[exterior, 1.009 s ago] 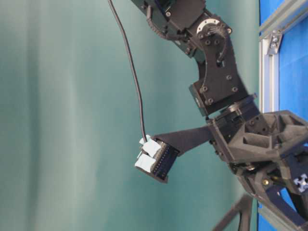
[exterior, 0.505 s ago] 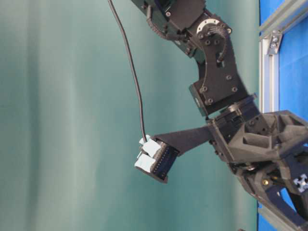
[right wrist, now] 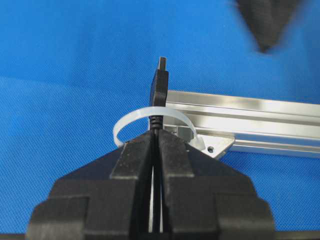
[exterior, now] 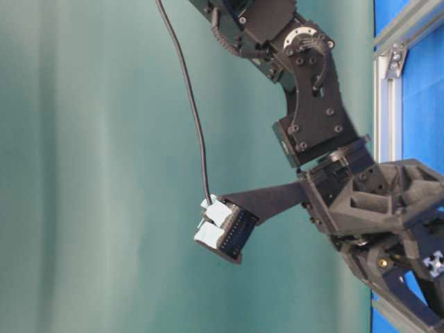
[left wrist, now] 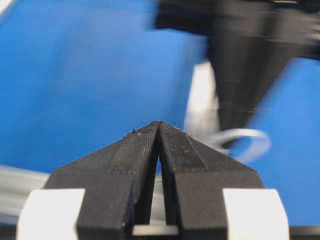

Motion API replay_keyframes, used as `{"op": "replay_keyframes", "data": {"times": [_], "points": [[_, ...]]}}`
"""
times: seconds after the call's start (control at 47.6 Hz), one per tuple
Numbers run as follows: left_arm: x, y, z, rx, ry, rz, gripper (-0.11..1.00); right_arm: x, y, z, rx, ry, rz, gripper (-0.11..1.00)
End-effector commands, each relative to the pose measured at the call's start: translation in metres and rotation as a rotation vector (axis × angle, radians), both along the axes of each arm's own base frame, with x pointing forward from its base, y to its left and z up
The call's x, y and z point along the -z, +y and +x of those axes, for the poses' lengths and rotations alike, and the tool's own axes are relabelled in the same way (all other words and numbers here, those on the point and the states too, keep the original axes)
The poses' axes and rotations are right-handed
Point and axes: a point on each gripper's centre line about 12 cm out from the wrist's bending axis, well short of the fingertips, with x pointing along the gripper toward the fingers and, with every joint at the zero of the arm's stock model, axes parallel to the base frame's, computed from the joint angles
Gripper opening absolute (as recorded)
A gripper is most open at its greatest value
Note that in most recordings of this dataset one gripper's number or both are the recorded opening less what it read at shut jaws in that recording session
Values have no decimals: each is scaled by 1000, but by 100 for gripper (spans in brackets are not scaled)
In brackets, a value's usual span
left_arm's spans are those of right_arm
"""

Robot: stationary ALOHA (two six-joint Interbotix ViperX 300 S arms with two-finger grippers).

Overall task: Insert the wire through the string loop located on the left side.
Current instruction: 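Move the left gripper to the plug tip beyond the loop and grasp it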

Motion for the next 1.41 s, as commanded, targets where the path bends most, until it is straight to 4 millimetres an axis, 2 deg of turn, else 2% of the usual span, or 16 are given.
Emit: {"op": "replay_keyframes", "data": {"times": [0.0,0.147,0.631,0.673,0.736,0.925,0.988,1.135,1.387], "points": [[-9,-15,1,65,-41,2,0,-18,0,4,1,-44,2,0],[-14,-29,-1,125,-58,1,0,-19,1,5,-2,-49,1,0],[-10,-25,-2,108,-24,5,1,-18,1,4,-1,-44,2,0],[-10,-25,-2,109,-25,2,6,-17,1,4,-2,-43,0,0],[-10,-25,-2,109,-25,2,20,-17,1,4,-2,-43,0,0],[-10,-25,0,109,-11,1,77,-17,1,4,-2,-43,0,0],[-10,-26,1,111,0,0,89,-17,1,4,-2,-43,0,0],[-3,-25,3,107,43,-2,89,-17,1,4,-2,-43,0,0],[23,-25,11,104,152,0,89,-17,0,4,-1,-46,0,0]]}}
